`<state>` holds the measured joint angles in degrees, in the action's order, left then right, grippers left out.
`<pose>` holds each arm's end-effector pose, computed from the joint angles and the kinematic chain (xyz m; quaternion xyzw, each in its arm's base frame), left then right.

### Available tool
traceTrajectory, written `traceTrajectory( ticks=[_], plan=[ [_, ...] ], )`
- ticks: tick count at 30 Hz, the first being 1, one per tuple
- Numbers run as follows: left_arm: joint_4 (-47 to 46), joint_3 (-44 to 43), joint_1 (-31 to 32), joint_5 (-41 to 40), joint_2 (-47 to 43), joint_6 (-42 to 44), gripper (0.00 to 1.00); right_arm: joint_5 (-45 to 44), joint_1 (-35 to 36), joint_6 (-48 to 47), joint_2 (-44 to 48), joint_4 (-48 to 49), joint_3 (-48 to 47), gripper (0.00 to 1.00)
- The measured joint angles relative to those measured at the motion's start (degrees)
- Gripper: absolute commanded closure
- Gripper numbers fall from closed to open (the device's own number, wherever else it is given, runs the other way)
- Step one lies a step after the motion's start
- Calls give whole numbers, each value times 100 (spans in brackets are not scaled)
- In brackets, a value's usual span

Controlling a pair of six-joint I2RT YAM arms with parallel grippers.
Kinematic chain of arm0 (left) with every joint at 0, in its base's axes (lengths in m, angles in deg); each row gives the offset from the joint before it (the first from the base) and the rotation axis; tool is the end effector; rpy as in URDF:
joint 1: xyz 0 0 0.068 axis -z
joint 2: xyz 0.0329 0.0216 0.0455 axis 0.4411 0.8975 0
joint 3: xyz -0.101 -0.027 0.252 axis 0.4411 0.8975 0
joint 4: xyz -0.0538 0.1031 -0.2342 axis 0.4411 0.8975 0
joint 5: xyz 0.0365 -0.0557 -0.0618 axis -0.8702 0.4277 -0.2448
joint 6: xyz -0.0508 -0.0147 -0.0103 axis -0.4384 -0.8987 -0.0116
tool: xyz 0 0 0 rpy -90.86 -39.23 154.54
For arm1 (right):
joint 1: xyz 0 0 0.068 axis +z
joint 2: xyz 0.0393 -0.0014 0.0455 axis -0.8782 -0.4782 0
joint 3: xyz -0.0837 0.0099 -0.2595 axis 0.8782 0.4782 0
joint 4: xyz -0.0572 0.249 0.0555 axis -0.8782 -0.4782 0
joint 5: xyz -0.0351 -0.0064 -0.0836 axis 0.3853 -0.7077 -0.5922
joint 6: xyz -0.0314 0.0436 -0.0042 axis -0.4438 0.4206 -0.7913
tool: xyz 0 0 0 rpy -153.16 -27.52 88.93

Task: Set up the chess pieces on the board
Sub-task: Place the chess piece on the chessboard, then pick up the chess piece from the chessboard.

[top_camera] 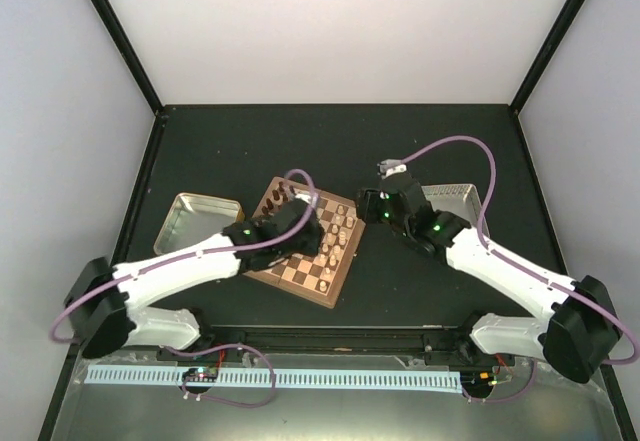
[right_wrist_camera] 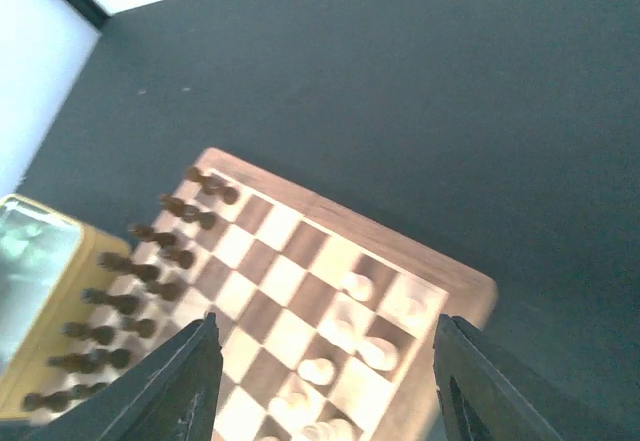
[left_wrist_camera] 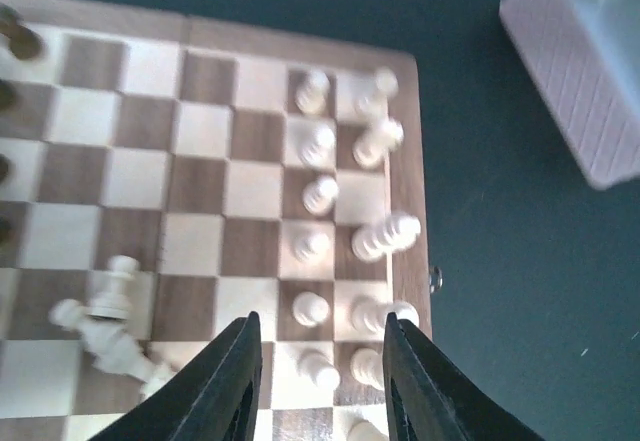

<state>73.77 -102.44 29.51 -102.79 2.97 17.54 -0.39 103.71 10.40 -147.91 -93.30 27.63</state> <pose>0.1594 -0.2187 0.2320 0.1213 0.9265 -0.1657 0.3152 0.1986 0.1712 0.2604 0.0039 0.8845 0.2251 0.4086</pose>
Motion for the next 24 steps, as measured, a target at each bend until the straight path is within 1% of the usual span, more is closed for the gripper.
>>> traceTrajectory(
  ticks=[3,4,5,8,13,16,18,21,24],
  plan=[
    [-61,210,-476,138,-732,-107,61,380,39,-173,-168,7,-374,41],
    [-114,334,-638,190,-973,-142,57,463,76,-240,-267,0,-487,41],
    [-208,507,-820,243,-1220,-173,55,533,125,-304,-361,-33,-590,41],
    [-323,1134,-1344,378,-1893,-299,53,756,439,-546,-903,-251,-1158,42],
    [-352,2017,-2087,787,-2479,-516,53,1064,988,-979,-1980,-654,-2002,45],
    [-398,2356,-2424,1051,-2778,-643,53,1241,1200,-1224,-2796,-1056,-2531,50],
    [-400,2485,-2581,1169,-2944,-719,53,1392,1305,-1344,-3348,-1325,-2796,51],
    [-442,2599,-2752,1318,-3169,-817,53,1554,1394,-1464,-3818,-1661,-2855,51],
    [-463,2667,-2857,1397,-3346,-879,53,1655,1467,-1582,-4024,-1921,-2865,52]
  ],
)
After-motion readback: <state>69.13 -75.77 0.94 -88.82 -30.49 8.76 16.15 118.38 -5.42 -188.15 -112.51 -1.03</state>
